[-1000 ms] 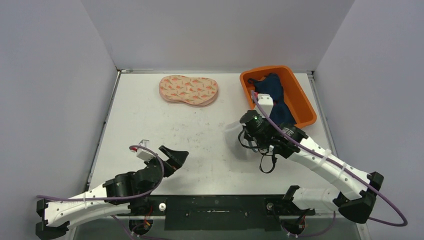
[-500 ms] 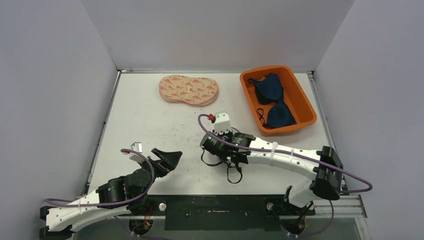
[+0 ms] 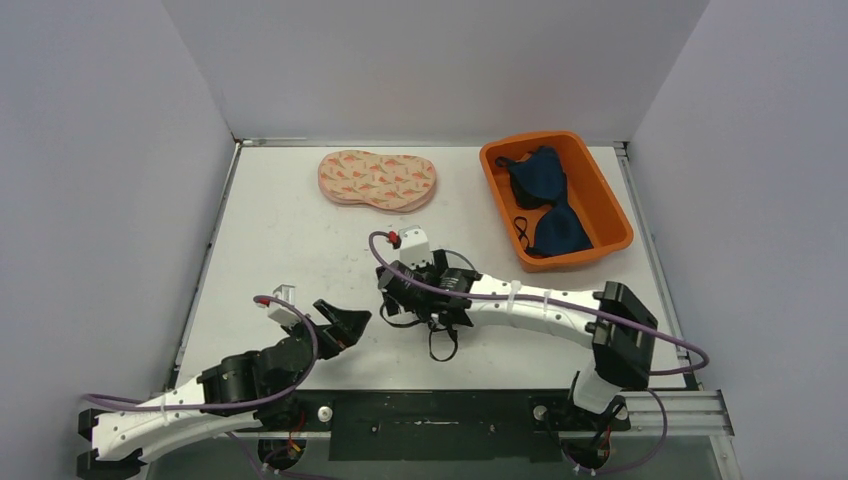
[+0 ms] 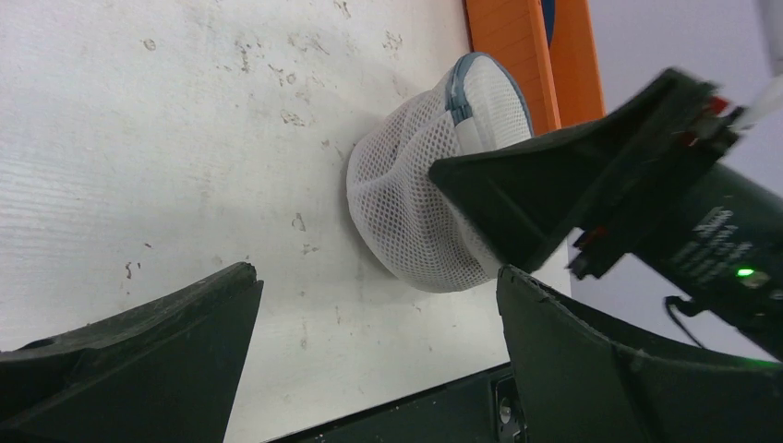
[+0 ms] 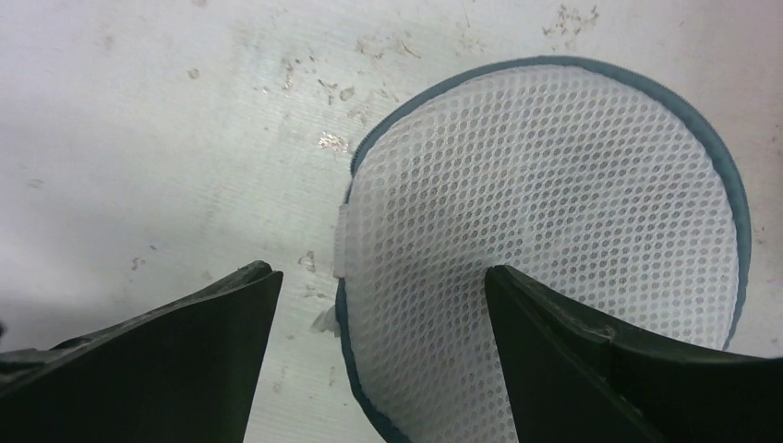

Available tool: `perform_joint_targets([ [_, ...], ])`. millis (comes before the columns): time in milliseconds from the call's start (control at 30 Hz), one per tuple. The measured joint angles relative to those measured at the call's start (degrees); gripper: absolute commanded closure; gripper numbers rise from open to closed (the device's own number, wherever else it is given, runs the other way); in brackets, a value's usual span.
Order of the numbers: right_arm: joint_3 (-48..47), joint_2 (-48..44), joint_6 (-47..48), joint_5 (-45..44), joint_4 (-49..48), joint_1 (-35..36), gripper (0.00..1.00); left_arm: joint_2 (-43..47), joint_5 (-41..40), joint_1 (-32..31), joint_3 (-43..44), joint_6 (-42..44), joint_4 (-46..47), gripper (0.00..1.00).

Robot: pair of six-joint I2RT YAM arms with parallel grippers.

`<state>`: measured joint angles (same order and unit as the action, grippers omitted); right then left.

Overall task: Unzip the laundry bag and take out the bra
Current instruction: Move the laundry bag to the center of the board.

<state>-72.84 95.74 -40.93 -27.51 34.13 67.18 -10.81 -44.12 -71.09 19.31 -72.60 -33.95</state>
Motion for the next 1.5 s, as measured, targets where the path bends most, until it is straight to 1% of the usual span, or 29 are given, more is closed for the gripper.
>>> perform_joint_targets([
  [100,2.3,-5.7,0.9,0.0,-2.7,0.0,0.15,0.2,1.3,0.0,-0.7,0.9,0.9,0.00],
  [167,6.9,-12.9,1.4,-0.5,-5.5,-0.2,0.15,0.1,2.4,0.0,-1.5,1.6,2.3,0.00],
  [267,17.2,-26.0,1.4,-0.5,-11.2,-1.5,0.15,-2.0,4.4,0.0,-3.1,2.7,6.4,0.00],
  [367,29.3,-38.9,0.4,0.6,-17.0,-4.9,0.19,-6.1,6.4,0.1,-4.0,3.7,11.1,0.00],
  [467,38.2,-46.8,-0.5,2.5,-20.7,-7.0,0.20,-10.6,7.6,0.7,-4.0,5.5,15.5,0.00],
  [567,45.0,-52.9,-2.1,4.8,-23.3,-7.1,0.19,-15.0,9.6,3.7,-3.1,8.8,18.7,0.00],
  [633,47.6,-55.8,-3.5,5.7,-24.7,-7.0,0.18,-18.1,13.6,8.9,-1.6,11.1,21.1,0.00],
  [667,48.4,-57.0,-4.4,6.1,-25.4,-7.0,0.18,-19.7,16.7,12.9,-0.6,12.0,22.4,0.05],
  [700,48.9,-58.1,-5.3,6.3,-25.7,-7.0,0.18,-21.3,20.2,17.7,0.3,12.8,24.2,0.07],
  [767,49.7,-59.6,-7.2,6.6,-27.0,-7.0,0.18,-25.7,29.5,28.1,1.7,13.0,29.7,0.09],
  [800,50.1,-60.2,-8.1,6.6,-27.7,-7.0,0.18,-28.4,34.2,32.3,2.1,12.9,32.7,0.10],
  [867,50.8,-60.8,-9.7,6.9,-28.5,-7.0,0.18,-34.1,43.4,38.7,2.6,11.8,38.7,0.10],
  [900,51.0,-60.8,-10.4,7.1,-28.9,-7.0,0.18,-37.1,47.6,40.5,2.7,11.3,41.3,0.10],
  [967,51.3,-60.7,-11.3,7.3,-29.4,-7.0,0.18,-42.8,55.6,41.9,3.0,10.0,45.7,0.11],
  [1033,51.4,-60.6,-12.2,7.5,-29.7,-7.0,0.18,-46.6,61.4,41.9,3.0,8.8,48.9,0.11],
  [1133,52.0,-60.3,-12.6,8.3,-30.9,-7.0,0.18,-50.1,67.1,42.0,3.7,7.7,52.3,0.15],
  [1267,52.3,-59.2,-12.6,9.5,-32.1,-7.0,0.19,-54.1,71.4,41.9,7.1,7.8,54.0,0.24],
  [1333,52.3,-58.5,-12.3,10.4,-32.8,-7.0,0.19,-55.6,72.3,41.9,8.5,8.3,54.5,0.29],
  [1433,52.3,-57.2,-11.3,12.6,-34.1,-7.0,0.19,-57.6,73.2,41.9,9.4,9.0,54.8,0.30],
  [1500,52.2,-56.1,-10.4,14.3,-34.8,-7.0,0.19,-58.5,73.2,41.9,9.4,9.6,54.5,0.26],
])
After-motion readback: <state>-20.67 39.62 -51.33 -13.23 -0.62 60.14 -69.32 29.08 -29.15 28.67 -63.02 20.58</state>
